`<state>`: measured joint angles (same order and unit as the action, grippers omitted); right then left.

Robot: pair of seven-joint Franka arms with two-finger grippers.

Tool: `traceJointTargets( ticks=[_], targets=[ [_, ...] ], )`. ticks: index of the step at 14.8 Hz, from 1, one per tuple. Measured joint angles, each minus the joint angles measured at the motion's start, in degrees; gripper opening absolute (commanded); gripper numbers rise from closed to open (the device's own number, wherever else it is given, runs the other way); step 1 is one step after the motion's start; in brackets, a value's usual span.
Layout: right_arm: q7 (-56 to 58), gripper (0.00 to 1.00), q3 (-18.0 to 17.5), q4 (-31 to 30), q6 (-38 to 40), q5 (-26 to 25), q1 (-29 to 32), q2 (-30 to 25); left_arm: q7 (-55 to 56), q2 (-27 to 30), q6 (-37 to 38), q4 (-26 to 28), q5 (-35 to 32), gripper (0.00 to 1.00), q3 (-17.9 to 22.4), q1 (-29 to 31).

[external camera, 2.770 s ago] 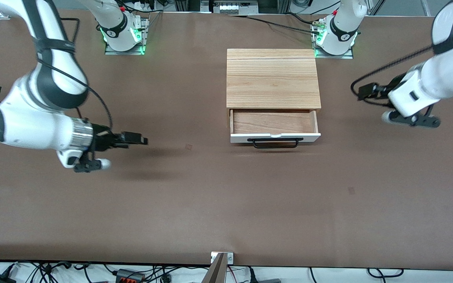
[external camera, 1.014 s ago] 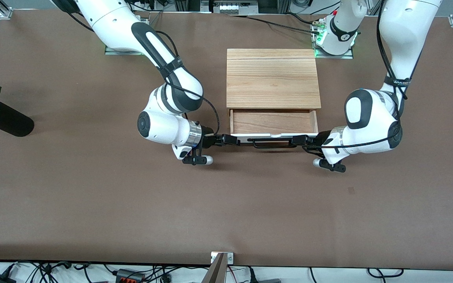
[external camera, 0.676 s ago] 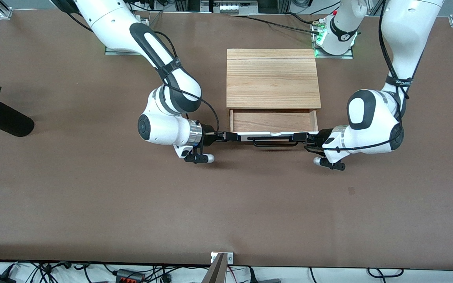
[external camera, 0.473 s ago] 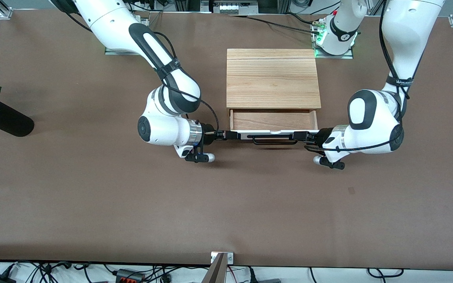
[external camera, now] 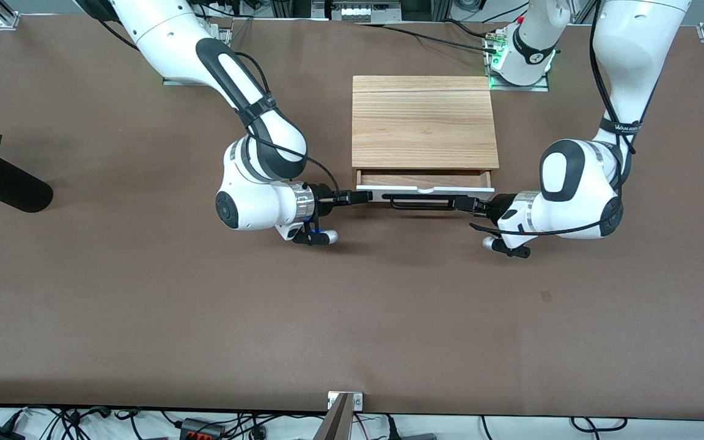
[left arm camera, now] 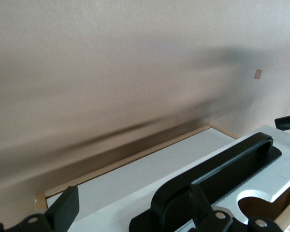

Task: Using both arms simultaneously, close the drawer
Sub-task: 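Push the white drawer front into the cabinet with both grippers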

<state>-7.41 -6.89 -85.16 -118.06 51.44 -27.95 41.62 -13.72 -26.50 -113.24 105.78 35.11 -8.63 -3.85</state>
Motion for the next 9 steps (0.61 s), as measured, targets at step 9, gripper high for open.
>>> traceJointTargets(
  ticks=[9],
  targets=[
    [0.01,1.00,-0.09,0.01,7.88,-0.07,-0.44,0.00,-0.03,1.37,6.59,2.64,0.16,1.00,-0.03,1.61]
  ],
)
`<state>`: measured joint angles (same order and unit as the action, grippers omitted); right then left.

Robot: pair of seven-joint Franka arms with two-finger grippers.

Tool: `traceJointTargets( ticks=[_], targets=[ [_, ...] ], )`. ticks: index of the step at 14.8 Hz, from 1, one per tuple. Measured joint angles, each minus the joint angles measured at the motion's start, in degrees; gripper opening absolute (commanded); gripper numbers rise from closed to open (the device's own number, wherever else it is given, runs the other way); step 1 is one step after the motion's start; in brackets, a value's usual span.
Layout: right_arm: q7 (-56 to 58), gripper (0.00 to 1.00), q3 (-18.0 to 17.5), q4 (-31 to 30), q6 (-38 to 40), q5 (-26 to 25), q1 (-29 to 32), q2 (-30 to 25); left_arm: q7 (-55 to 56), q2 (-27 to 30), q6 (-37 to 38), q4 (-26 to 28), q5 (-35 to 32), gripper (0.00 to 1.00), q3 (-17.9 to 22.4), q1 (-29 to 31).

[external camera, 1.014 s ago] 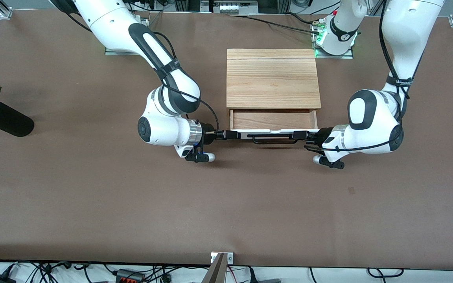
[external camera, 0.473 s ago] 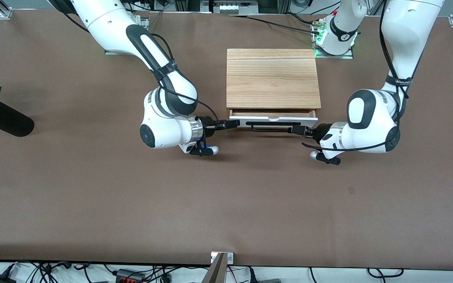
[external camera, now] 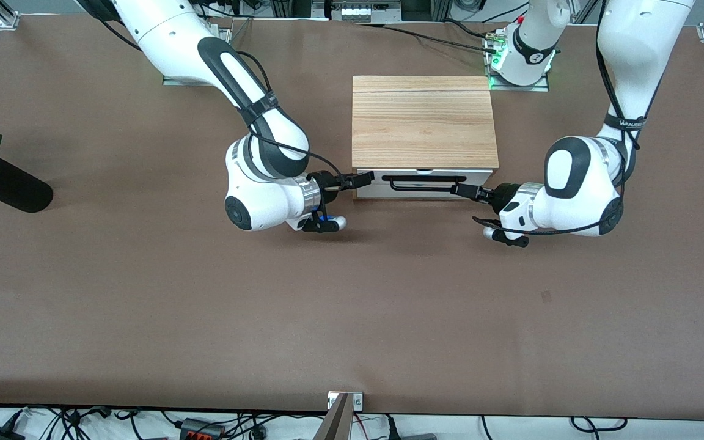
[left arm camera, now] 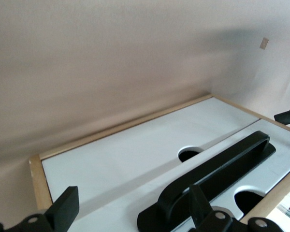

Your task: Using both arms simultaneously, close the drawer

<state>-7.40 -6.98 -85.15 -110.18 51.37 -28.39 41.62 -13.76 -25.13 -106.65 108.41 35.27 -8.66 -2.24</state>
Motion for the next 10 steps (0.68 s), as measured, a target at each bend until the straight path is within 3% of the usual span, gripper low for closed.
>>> traceJointTargets(
  ticks=[6,10],
  targets=[
    [0.05,1.00,0.12,0.12,0.16,-0.58,0.18,0.00,-0.11,0.09,0.84,1.42,1.49,1.00,-0.02,0.44],
    [0.10,1.00,0.80,0.12,0.54,-3.94,2.05,0.00,-0.11,0.12,1.61,1.45,1.65,1.00,-0.06,0.48]
  ],
)
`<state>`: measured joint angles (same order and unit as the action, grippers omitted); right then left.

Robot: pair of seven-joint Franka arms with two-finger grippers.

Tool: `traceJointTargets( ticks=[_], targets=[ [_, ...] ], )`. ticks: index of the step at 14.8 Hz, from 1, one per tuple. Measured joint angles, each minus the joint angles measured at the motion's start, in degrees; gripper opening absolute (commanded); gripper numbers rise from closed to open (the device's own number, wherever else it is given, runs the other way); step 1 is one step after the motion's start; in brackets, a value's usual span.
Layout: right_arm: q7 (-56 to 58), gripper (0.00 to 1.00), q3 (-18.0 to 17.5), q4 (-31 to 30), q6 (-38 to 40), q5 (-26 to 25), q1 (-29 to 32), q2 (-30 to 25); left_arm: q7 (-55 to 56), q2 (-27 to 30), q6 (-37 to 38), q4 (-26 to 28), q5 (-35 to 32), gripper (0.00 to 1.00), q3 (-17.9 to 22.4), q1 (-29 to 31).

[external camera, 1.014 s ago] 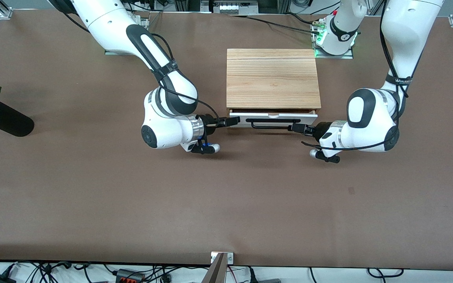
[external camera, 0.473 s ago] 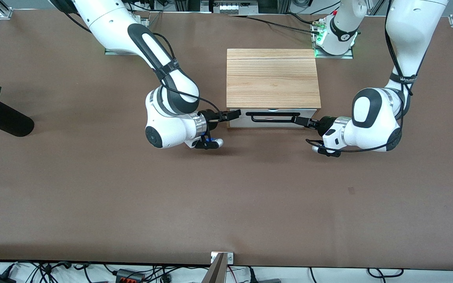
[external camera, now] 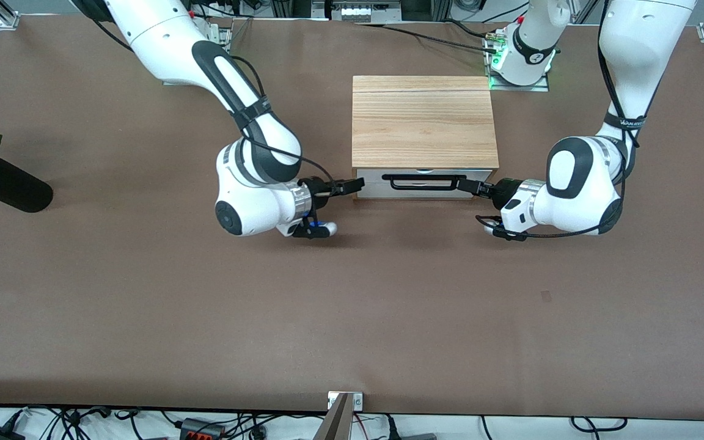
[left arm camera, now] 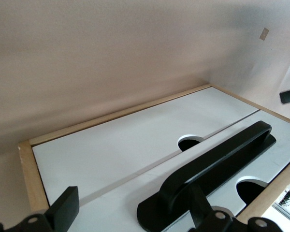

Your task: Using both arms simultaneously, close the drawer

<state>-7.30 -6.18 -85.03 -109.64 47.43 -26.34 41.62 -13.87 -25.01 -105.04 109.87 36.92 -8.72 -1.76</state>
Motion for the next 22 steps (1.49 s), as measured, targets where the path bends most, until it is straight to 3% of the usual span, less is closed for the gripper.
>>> traceJointTargets(
  ticks=[4,7,10,14,18,20,22],
  targets=[
    [0.20,1.00,1.04,0.55,-0.12,-2.61,0.68,-0.13,-0.04,1.36,1.21,-0.94,0.11,1.00,0.02,1.48],
    [-0.02,1.00,2.98,5.68,0.13,-9.82,1.35,-1.44,-0.01,3.23,6.09,-7.48,-1.48,1.00,0.85,3.09],
    [-3.04,1.00,6.28,7.04,0.39,-16.10,1.49,-3.34,0.09,4.05,11.47,-17.60,-10.41,1.00,1.85,3.97],
    [-4.18,1.00,11.04,8.80,5.23,-28.79,1.70,-5.95,0.13,4.31,16.64,-28.06,-24.73,1.00,1.92,4.41],
    [-3.84,1.00,21.36,15.63,21.30,-30.92,4.20,-8.62,3.38,4.46,22.89,-34.48,-34.91,1.00,1.82,4.33],
    [-2.81,1.00,26.98,21.22,31.08,-30.96,6.38,-9.57,10.34,5.33,26.13,-37.64,-36.23,1.00,1.97,4.74],
    [-0.44,1.00,31.18,24.13,35.62,-30.96,8.23,-11.53,17.27,7.83,26.94,-37.86,-36.44,1.00,2.03,4.78]
  ],
)
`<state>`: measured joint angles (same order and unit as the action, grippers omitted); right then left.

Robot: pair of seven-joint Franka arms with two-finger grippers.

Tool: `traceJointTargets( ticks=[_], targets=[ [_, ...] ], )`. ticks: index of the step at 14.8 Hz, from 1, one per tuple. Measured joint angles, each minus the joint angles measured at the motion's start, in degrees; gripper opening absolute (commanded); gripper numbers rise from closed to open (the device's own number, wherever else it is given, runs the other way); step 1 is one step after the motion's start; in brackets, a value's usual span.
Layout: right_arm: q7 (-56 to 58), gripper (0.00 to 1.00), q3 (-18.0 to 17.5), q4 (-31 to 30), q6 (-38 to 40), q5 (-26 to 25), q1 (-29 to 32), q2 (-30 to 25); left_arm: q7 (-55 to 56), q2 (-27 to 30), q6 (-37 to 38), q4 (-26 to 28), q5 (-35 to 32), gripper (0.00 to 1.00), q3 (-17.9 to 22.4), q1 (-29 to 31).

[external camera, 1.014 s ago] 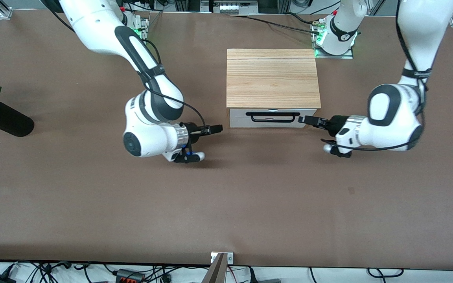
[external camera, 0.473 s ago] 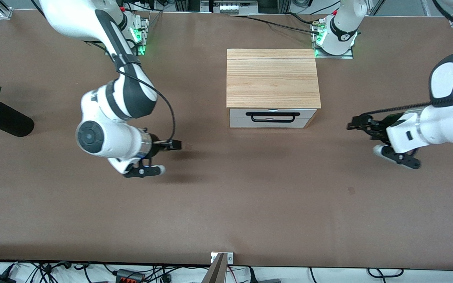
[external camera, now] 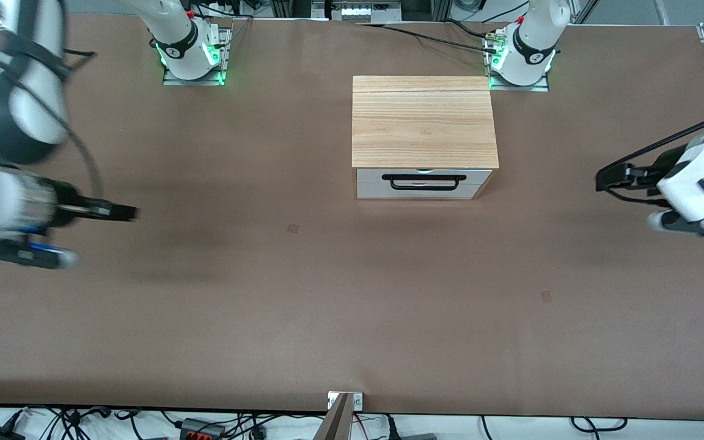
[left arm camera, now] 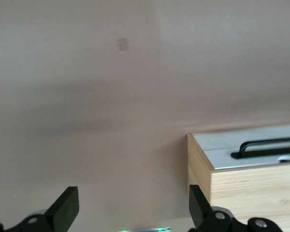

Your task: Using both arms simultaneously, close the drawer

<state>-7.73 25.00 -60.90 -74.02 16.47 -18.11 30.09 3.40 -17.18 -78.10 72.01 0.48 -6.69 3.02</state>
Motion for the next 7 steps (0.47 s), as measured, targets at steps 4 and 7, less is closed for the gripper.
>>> traceJointTargets(
  ticks=[4,7],
  targets=[
    [9.47,1.00,2.63,0.45,0.89,-0.06,0.92,-2.81,5.35,9.89,-14.27,13.19,-0.13,1.00,0.95,-0.47],
    [20.62,1.00,4.14,0.43,0.24,-1.39,1.08,-2.22,4.80,18.40,-21.02,26.46,-0.13,1.00,1.75,-0.92]
  ],
)
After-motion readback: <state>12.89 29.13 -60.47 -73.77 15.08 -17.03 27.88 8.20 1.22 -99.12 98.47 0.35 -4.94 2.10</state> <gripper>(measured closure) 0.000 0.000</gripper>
